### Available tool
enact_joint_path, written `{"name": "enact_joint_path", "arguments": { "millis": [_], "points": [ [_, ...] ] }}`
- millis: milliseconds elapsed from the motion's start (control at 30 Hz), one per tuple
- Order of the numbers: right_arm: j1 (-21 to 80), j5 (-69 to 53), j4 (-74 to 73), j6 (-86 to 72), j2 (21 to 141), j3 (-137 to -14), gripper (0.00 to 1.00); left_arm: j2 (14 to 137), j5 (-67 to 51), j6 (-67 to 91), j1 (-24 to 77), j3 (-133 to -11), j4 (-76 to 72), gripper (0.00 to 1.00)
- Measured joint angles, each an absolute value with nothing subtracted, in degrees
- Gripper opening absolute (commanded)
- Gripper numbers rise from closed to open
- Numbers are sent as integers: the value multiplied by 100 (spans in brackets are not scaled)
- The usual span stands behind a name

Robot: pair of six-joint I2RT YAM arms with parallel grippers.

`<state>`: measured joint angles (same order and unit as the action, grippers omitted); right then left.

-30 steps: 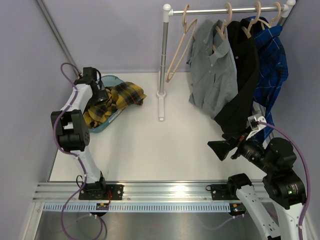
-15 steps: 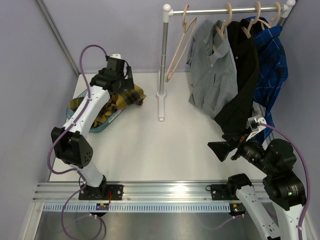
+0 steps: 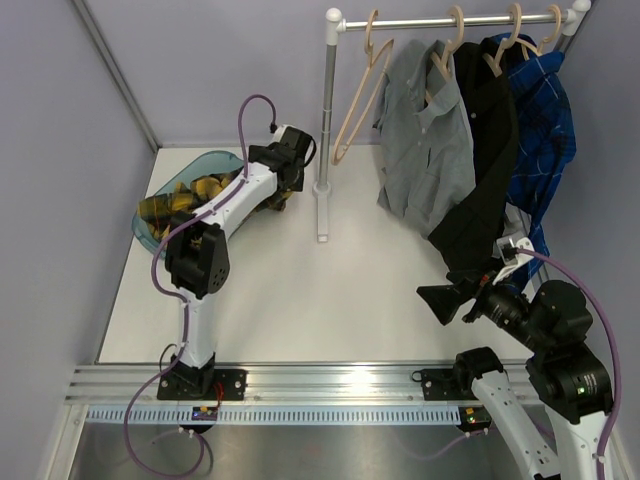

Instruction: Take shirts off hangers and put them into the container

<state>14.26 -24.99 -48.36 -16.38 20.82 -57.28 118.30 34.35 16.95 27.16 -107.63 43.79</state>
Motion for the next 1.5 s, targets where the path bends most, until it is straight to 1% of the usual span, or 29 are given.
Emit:
{"name": "enact_joint_path", "arguments": {
  "millis": [200,533,567,667,767,800,833,900,933,1000,1033,1067,1133,1267,1367,1500],
  "points": [
    [1426,-2462,-4919,-1638,2073,-5728,99,12156,3800,1636,2842,-11032,4383,99],
    [1426,-2460,-4939,-1640,2062,-5728,100,12285,4021,1566,3039,-11168,4399,98],
    [1426,-2460,-4941,-1640,2060,-5728,100,12335,4051,1540,3048,-11207,4379,98],
    [1426,-2458,-4945,-1640,2038,-5728,99,12529,4178,1441,3063,-11277,4355,91],
    [1426,-2453,-4965,-1640,2005,-5728,99,12726,4307,1337,3052,-11277,4379,79],
    [1426,-2453,-4965,-1640,1994,-5725,99,12766,4335,1310,3044,-11275,4383,74],
    [1426,-2453,-4965,-1640,1981,-5723,99,12790,4353,1288,3030,-11268,4394,61],
    [1426,-2453,-4963,-1640,1962,-5712,99,12801,4403,1247,3002,-11257,4403,46],
    [1426,-2453,-4963,-1640,1959,-5708,100,12798,4471,1170,2987,-11253,4401,31],
    [1426,-2453,-4965,-1640,1955,-5701,99,12783,4547,1162,2958,-11246,4399,16],
    [1426,-2453,-4965,-1640,1955,-5699,99,12759,4582,1135,2939,-11236,4405,5],
    [1426,-2453,-4963,-1640,1955,-5699,100,12715,4604,1129,2921,-11227,4414,3],
    [1426,-2453,-4963,-1640,1955,-5697,99,12564,4639,1081,2869,-11174,4425,1],
    [1426,-2458,-4963,-1643,1949,-5697,99,11891,4720,1083,2639,-10906,4377,3],
    [1426,-2458,-4960,-1643,1927,-5697,99,11170,4770,1151,2257,-10460,4322,5],
    [1426,-2467,-4960,-1645,1892,-5697,99,10388,4783,1367,1553,-9723,4283,13]
  ]
}}
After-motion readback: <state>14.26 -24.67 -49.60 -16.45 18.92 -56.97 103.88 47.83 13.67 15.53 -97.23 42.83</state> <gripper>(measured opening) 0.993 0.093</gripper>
